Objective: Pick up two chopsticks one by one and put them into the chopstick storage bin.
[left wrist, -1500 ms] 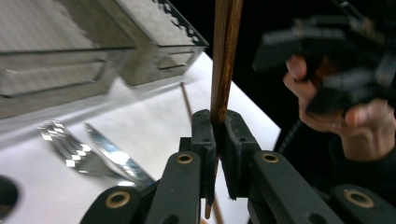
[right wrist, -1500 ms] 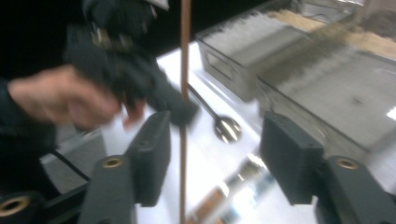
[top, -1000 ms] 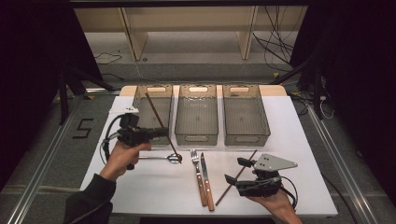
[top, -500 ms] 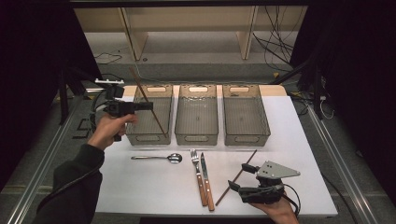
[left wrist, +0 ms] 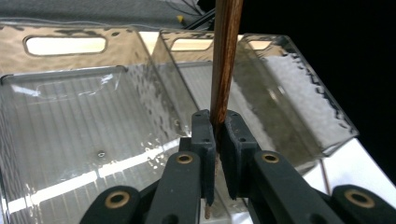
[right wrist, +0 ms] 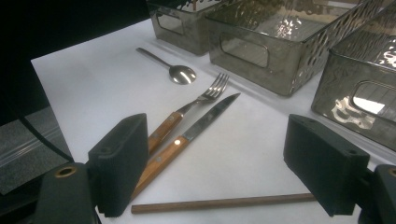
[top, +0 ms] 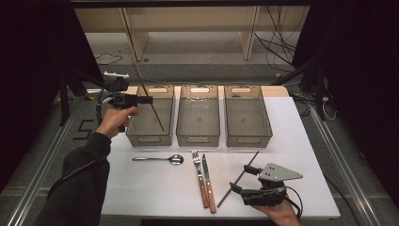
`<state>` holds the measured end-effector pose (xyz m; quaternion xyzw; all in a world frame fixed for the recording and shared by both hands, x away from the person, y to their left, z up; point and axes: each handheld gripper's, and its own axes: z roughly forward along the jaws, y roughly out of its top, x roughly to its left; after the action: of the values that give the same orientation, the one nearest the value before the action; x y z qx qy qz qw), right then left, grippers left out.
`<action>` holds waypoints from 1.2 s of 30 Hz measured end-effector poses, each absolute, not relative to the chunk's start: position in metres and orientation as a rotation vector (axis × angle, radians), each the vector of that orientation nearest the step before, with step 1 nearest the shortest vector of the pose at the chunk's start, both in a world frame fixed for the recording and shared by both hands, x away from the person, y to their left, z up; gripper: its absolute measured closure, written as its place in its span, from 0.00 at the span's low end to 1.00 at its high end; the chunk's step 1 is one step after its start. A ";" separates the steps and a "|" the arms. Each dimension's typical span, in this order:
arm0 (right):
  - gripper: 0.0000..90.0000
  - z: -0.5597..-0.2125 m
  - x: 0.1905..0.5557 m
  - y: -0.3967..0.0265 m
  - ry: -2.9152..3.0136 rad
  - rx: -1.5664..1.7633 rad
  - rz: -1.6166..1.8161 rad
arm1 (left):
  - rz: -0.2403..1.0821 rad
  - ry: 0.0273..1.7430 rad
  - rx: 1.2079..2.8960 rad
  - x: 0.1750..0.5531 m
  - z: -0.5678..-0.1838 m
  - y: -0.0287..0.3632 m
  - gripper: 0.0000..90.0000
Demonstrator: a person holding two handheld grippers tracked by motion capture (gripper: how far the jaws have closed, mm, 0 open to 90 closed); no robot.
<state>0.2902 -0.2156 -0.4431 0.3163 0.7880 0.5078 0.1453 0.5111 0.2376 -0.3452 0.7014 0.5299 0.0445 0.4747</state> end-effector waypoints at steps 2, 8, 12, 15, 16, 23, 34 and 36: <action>0.24 -0.443 0.290 -0.216 2.262 0.914 1.469 | 0.121 1.311 1.727 0.516 -0.351 0.236 0.94; 0.23 -0.443 0.289 -0.217 2.258 0.912 1.480 | 0.117 1.355 1.758 0.526 -0.365 0.231 0.94; 0.23 -0.444 0.289 -0.217 2.262 0.910 1.479 | 0.099 1.372 1.770 0.530 -0.370 0.230 0.94; 0.23 -0.445 0.289 -0.217 2.262 0.916 1.477 | 0.083 1.377 1.776 0.531 -0.373 0.230 0.93; 0.23 -0.445 0.290 -0.217 2.267 0.918 1.472 | 0.082 1.378 1.779 0.531 -0.374 0.229 0.93; 0.23 -0.445 0.289 -0.216 2.270 0.915 1.472 | 0.051 1.381 1.779 0.532 -0.379 0.224 0.93; 0.23 -0.445 0.289 -0.217 2.265 0.911 1.472 | 0.009 1.405 1.839 0.537 -0.391 0.211 0.93; 0.23 -0.445 0.289 -0.217 2.266 0.912 1.473 | 0.010 1.411 1.837 0.537 -0.393 0.211 0.92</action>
<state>0.2889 -0.2172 -0.4451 0.3163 0.7862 0.5109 0.1440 0.5373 0.2111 -0.3929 0.7266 0.5579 0.0038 0.4010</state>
